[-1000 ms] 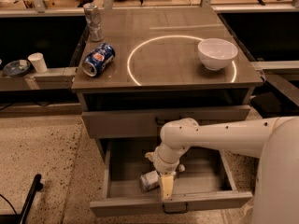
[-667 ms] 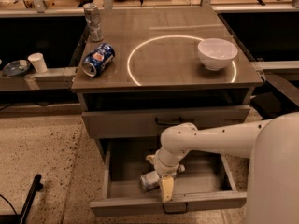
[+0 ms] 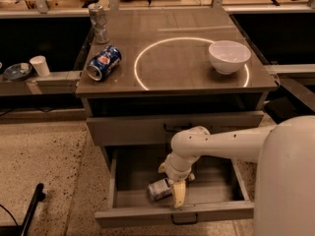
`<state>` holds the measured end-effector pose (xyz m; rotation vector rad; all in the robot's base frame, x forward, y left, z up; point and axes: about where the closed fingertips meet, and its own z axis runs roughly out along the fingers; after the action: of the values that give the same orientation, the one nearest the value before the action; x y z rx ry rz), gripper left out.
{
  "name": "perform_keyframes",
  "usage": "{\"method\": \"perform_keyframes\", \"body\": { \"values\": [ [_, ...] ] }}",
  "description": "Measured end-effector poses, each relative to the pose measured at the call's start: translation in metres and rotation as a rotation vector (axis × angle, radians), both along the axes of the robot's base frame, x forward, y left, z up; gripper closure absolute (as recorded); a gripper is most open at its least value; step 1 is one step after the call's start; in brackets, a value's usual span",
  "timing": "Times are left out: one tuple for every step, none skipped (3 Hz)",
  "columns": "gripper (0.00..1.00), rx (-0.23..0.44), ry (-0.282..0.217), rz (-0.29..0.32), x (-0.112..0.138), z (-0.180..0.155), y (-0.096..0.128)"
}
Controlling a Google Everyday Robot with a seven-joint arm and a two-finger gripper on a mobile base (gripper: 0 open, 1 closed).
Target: Pick blue plastic bottle from middle drawer and place on counter
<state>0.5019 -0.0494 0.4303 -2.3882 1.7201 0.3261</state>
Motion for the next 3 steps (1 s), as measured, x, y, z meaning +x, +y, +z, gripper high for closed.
{"method": "perform_keyframes", "body": {
  "values": [
    [0.29,-0.002,-0.001,0.002,0.0004,0.0034,-0.0009],
    [0.11,-0.015,-0.007,0.006,-0.0036,0.0016,-0.0058],
    [0.12,-0.022,-0.015,0.008,-0.0066,-0.0037,-0.0057]
  ]
}}
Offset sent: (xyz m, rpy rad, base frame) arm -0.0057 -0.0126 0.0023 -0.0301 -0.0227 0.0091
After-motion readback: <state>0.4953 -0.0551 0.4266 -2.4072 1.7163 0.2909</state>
